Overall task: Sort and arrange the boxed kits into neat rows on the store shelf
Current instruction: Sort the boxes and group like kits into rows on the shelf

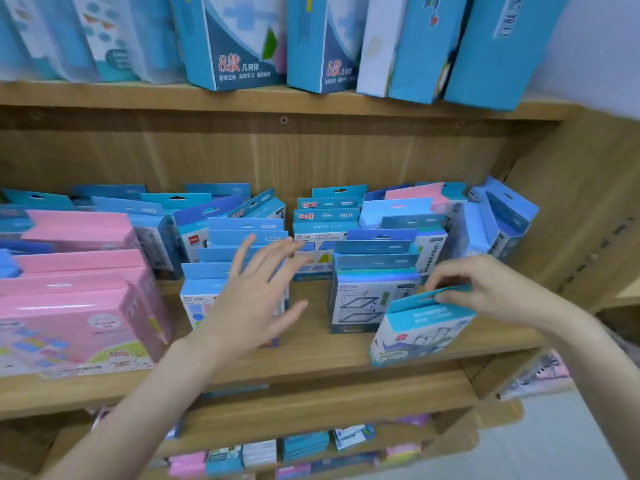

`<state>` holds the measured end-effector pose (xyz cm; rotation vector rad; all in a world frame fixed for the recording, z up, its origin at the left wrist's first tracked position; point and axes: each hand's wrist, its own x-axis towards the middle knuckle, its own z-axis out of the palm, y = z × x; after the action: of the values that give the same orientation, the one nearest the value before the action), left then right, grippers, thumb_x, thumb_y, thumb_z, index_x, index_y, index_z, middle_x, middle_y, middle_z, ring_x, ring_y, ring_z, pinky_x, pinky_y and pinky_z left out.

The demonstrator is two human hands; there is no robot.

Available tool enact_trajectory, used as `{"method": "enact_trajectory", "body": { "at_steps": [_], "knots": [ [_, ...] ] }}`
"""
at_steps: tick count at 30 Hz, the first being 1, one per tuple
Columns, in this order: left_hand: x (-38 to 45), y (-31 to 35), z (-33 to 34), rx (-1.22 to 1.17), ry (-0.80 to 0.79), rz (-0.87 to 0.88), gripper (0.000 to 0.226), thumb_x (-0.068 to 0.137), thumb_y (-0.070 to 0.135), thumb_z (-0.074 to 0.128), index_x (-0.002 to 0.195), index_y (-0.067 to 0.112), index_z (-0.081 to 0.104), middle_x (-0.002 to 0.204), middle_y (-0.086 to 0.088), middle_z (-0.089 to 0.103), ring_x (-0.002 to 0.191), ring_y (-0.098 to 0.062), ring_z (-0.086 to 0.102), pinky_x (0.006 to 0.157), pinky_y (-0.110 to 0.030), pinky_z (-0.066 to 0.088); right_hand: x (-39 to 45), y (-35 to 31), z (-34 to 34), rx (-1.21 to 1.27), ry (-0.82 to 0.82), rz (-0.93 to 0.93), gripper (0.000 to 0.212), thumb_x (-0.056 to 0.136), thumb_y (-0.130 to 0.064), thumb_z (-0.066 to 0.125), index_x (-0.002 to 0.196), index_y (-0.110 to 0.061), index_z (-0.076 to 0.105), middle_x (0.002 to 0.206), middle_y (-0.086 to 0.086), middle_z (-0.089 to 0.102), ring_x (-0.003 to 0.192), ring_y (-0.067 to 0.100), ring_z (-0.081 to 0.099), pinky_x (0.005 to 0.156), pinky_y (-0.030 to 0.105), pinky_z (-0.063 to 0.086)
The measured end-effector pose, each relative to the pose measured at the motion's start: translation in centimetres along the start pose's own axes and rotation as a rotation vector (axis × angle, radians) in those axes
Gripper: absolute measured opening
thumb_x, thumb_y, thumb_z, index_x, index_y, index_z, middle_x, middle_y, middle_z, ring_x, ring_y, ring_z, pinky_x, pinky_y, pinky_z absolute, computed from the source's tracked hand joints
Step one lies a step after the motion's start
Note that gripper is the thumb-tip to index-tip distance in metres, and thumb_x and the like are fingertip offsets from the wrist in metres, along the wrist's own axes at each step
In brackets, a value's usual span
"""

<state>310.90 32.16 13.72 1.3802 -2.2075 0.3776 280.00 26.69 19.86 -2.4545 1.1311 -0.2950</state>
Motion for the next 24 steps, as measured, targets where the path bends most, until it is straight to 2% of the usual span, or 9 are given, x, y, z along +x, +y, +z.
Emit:
{"method": "enact_trajectory", "body": {
  "at_steps": [3, 5, 8, 10, 14, 17, 19, 21, 24],
  "knots": [
    [1.4, 1.8, 1.3, -0.029, -0.055, 0.05, 0.057, 0.082, 0.048, 0.045, 0.128, 0.016, 0.044, 0.135, -0.007, 0.048, 0.128, -0.02, 0.036, 0.111, -0.046, 0.011, -1.3, 2.1, -1.0, -0.055, 0.058, 0.053, 0.04, 0.08, -0.003, 0.067, 0.07, -0.04, 0.056, 0.081, -0.034, 0.062, 0.081, -0.009, 0.059, 0.068, 0.008, 0.043],
    [3.0, 2.9, 2.0, -0.018, -0.093, 0.046, 0.067, 0.08, 0.056, 0.044, 0.133, 0.015, 0.037, 0.14, -0.011, 0.043, 0.132, -0.023, 0.031, 0.111, -0.043, 0.008, -2.0, 3.5, -1.8, -0.079, 0.114, 0.092, 0.039, 0.079, -0.002, 0.067, 0.068, -0.038, 0.056, 0.072, -0.023, 0.066, 0.08, -0.009, 0.058, 0.068, 0.009, 0.042],
    [6.1, 3.9, 2.6, 0.038, -0.222, -0.011, 0.092, 0.077, 0.066, 0.049, 0.147, 0.019, 0.011, 0.153, -0.012, 0.017, 0.142, -0.024, 0.009, 0.114, -0.041, -0.007, -2.4, 5.1, -2.7, -0.088, 0.176, 0.133, 0.032, 0.08, -0.001, 0.066, 0.069, -0.031, 0.059, 0.074, -0.014, 0.066, 0.081, -0.007, 0.057, 0.068, 0.008, 0.042],
    [8.2, 4.0, 3.0, 0.079, -0.352, -0.046, 0.104, 0.074, 0.068, 0.053, 0.147, 0.02, -0.004, 0.153, -0.009, 0.013, 0.142, -0.02, 0.005, 0.113, -0.041, -0.013, -2.1, 5.8, -2.8, -0.084, 0.188, 0.147, 0.028, 0.08, -0.001, 0.066, 0.071, -0.027, 0.06, 0.075, -0.014, 0.065, 0.079, -0.01, 0.057, 0.067, 0.004, 0.041],
    [10.5, 4.0, 3.0, 0.049, -0.455, -0.058, 0.105, 0.071, 0.067, 0.059, 0.146, 0.02, 0.003, 0.138, -0.01, 0.032, 0.134, -0.024, 0.023, 0.112, -0.037, -0.005, -1.4, 6.4, -2.6, -0.07, 0.181, 0.158, 0.028, 0.082, -0.004, 0.064, 0.072, -0.029, 0.058, 0.077, -0.014, 0.063, 0.077, -0.001, 0.06, 0.068, 0.003, 0.042],
    [10.3, 4.4, 2.5, -0.055, -0.512, -0.139, 0.105, 0.068, 0.061, 0.067, 0.145, 0.022, 0.007, 0.134, -0.007, 0.028, 0.129, -0.029, 0.025, 0.108, -0.037, 0.021, -1.1, 6.8, -2.8, -0.069, 0.157, 0.164, 0.027, 0.083, -0.005, 0.063, 0.073, -0.029, 0.058, 0.078, -0.018, 0.061, 0.079, -0.004, 0.058, 0.067, 0.004, 0.043],
    [9.9, 4.4, 1.8, -0.083, -0.537, -0.193, 0.111, 0.067, 0.059, 0.07, 0.146, 0.027, -0.001, 0.134, -0.006, 0.024, 0.127, -0.029, 0.027, 0.104, -0.039, 0.029, -1.0, 7.0, -3.1, -0.074, 0.137, 0.17, 0.026, 0.083, -0.005, 0.063, 0.074, -0.029, 0.058, 0.079, -0.02, 0.06, 0.076, -0.006, 0.057, 0.066, 0.004, 0.043],
    [9.2, 3.7, 1.1, -0.018, -0.557, -0.204, 0.109, 0.069, 0.059, 0.068, 0.146, 0.027, -0.003, 0.135, -0.004, 0.029, 0.125, -0.027, 0.028, 0.106, -0.036, 0.021, -0.8, 7.1, -3.2, -0.065, 0.121, 0.167, 0.024, 0.084, -0.005, 0.062, 0.075, -0.026, 0.059, 0.079, -0.021, 0.06, 0.076, -0.007, 0.056, 0.065, 0.004, 0.042],
    [8.2, 1.9, 0.2, 0.153, -0.525, -0.096, 0.093, 0.072, 0.064, 0.061, 0.144, 0.026, 0.017, 0.136, 0.005, 0.045, 0.124, -0.018, 0.039, 0.106, -0.032, 0.002, -0.4, 6.9, -3.2, -0.05, 0.11, 0.148, 0.017, 0.084, -0.005, 0.062, 0.078, -0.021, 0.061, 0.079, -0.02, 0.06, 0.077, -0.006, 0.056, 0.064, 0.003, 0.042]
  ]
}}
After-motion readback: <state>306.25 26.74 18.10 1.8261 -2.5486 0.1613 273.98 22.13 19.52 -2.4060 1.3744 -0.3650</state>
